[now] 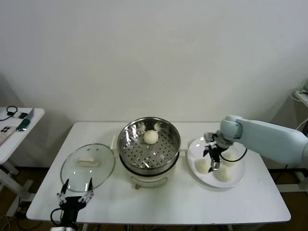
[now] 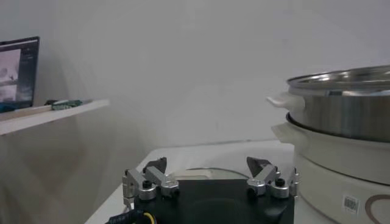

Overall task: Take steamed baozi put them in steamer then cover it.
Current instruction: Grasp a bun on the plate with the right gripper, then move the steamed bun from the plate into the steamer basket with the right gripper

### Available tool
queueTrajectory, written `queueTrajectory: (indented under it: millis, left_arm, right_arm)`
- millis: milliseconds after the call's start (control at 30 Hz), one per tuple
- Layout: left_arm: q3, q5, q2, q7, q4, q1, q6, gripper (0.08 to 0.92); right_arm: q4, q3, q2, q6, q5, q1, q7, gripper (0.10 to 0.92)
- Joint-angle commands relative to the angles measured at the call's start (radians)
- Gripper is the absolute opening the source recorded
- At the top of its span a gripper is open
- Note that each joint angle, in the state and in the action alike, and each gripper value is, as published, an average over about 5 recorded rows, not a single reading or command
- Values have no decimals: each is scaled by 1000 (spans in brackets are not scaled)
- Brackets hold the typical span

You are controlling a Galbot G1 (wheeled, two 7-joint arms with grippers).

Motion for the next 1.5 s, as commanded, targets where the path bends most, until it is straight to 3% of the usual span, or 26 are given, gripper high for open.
queueTrajectory:
  millis: [33,367,600,867,1267,1500]
  left_arm:
    - [1,0,0,0,5,-1,0,823]
    - [0,1,1,0,11,-6,0,823]
    - [0,1,1,0,12,-6,0,823]
    - [0,1,-1,0,7,-5,-1,823]
    - [7,5,0,1,-2,-5,4,823]
    - [21,5,15,2,-2,1,2,823]
  right_arm:
    - [-93,44,38,1,-24,-63,-6,823]
    - [-131,69,59,12,-44,-84,-17,819]
    - [-130,72,61,12,-35,-85,-26,741]
    - [-106,75,40,10,2,-59,-22,715]
    - [35,-127,-88,4,275,379,-28,713]
    - [108,-319,-62,7,508,677,-31,712]
